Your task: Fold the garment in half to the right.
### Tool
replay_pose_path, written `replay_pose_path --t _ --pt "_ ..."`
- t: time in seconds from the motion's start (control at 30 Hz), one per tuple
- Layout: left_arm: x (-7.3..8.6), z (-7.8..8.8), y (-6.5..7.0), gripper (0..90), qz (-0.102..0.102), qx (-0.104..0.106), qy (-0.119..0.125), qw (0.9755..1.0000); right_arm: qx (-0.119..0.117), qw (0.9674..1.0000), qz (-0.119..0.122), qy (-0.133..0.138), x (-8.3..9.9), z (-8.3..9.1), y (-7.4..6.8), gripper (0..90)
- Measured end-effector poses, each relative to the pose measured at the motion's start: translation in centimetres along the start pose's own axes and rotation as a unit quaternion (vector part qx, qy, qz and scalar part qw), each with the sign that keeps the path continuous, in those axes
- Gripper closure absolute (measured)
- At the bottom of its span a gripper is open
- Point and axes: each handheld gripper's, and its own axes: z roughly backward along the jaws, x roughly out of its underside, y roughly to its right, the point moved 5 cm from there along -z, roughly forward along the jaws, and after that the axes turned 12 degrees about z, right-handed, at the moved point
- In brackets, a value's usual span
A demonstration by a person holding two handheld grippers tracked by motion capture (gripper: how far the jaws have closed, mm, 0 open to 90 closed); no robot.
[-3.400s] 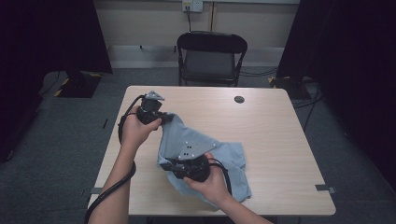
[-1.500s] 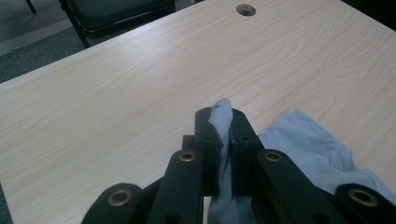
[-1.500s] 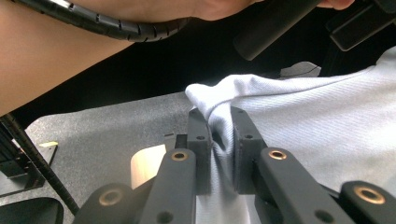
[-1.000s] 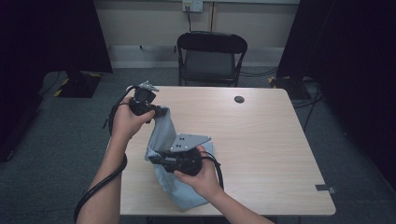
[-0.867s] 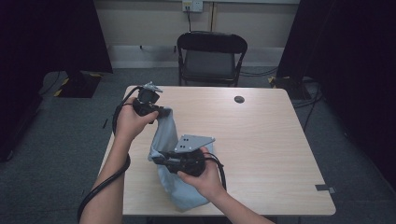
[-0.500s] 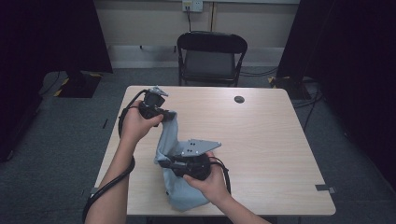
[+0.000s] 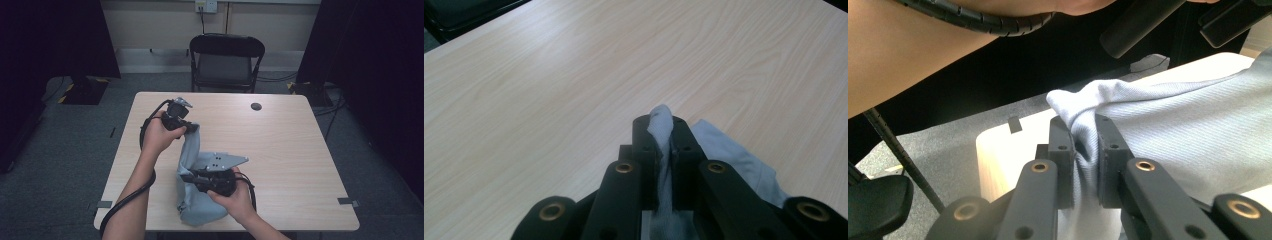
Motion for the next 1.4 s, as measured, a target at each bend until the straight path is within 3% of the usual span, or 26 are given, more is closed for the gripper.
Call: replay_pose_path --t 0.83,1.4 --pt "0.3 -4.9 2.5 84.7 -0.022 0.009 -0.034 0.9991 0.012 0.9996 -0.013 -0.023 4.7 2.1 0.8 80.8" --pt "0.5 -7.1 3.3 84.5 -0.023 0.011 -0.048 0.9985 0.017 0.9989 -0.024 -0.036 6.9 3.1 1.3 80.5"
